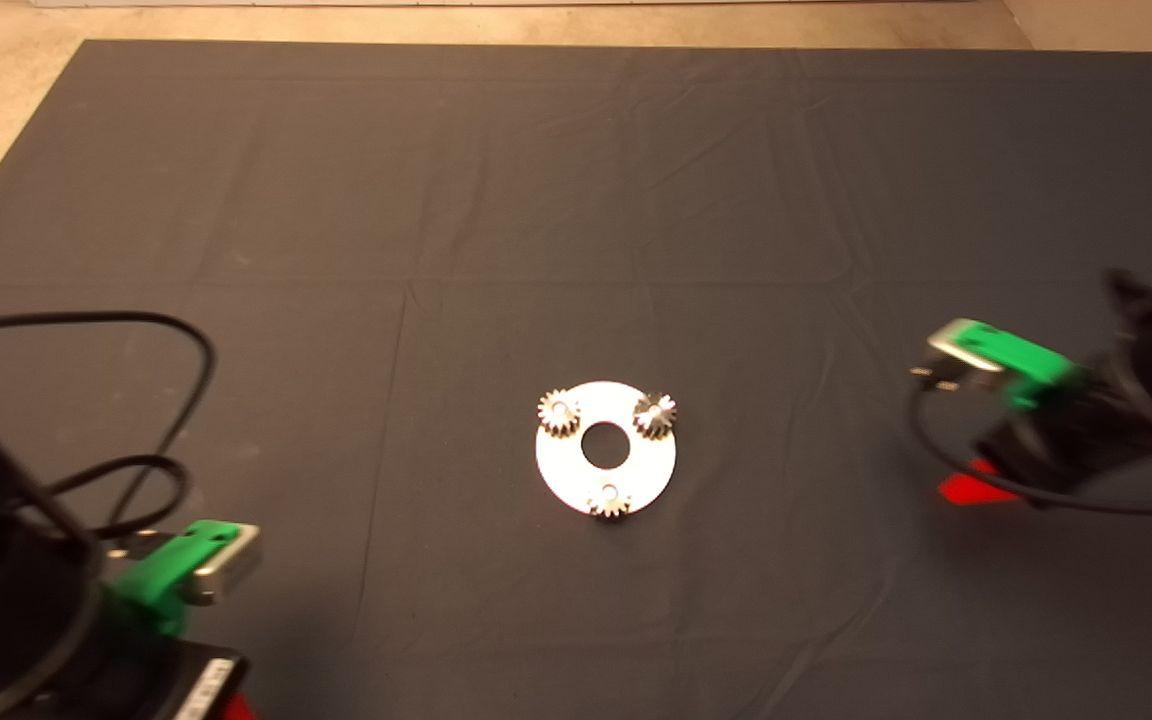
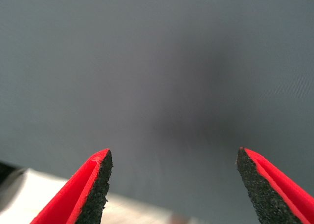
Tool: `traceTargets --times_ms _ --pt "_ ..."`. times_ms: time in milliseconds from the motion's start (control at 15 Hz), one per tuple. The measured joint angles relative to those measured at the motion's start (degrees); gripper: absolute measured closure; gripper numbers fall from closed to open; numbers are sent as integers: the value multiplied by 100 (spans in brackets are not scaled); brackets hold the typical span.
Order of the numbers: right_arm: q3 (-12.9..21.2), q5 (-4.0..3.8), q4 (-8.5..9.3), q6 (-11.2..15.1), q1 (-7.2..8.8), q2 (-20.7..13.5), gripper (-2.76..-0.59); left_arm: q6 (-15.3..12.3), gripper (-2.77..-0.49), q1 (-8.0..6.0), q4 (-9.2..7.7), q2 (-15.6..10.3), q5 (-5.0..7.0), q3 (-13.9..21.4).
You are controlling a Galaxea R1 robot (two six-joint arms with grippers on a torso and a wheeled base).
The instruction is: Install three planetary gears onto the carrier pins
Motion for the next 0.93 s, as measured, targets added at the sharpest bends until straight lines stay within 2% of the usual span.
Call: traceTargets --times_ms 67,133,200,267,333,400,533,667,733,800,933 --pt "139 -2 129 132 4 -665 -186 244 -200 0 -4 -277 -38 0" --pt "276 -2 282 182 4 -1272 -196 421 -204 -2 -4 -407 -100 0" --pt "426 -2 464 182 1 -1800 -200 505 -204 -2 -9 -411 -204 0" --pt "566 -13 650 163 -1 -2249 -202 545 -207 -7 -4 -365 -250 0" --pt "685 -33 815 84 -15 -2631 -202 545 -218 -18 -4 -346 -241 0" --pt "778 -39 922 7 -15 -2885 -202 545 -218 -18 -6 -352 -169 0" --pt "909 -6 1056 -133 -15 -3032 -202 543 -224 -17 -6 -370 -26 0" --pt "931 29 1097 -248 -16 -3065 -202 540 -234 -18 -6 -398 -16 0" --pt "940 22 1106 -346 -16 -3142 -202 543 -234 -18 -6 -398 -16 0" --pt "946 22 1127 -397 -18 -3204 -208 543 -246 -18 -6 -400 -16 0" --pt "959 25 1137 -510 -32 -3288 -216 567 -249 -18 -8 -400 -16 11"
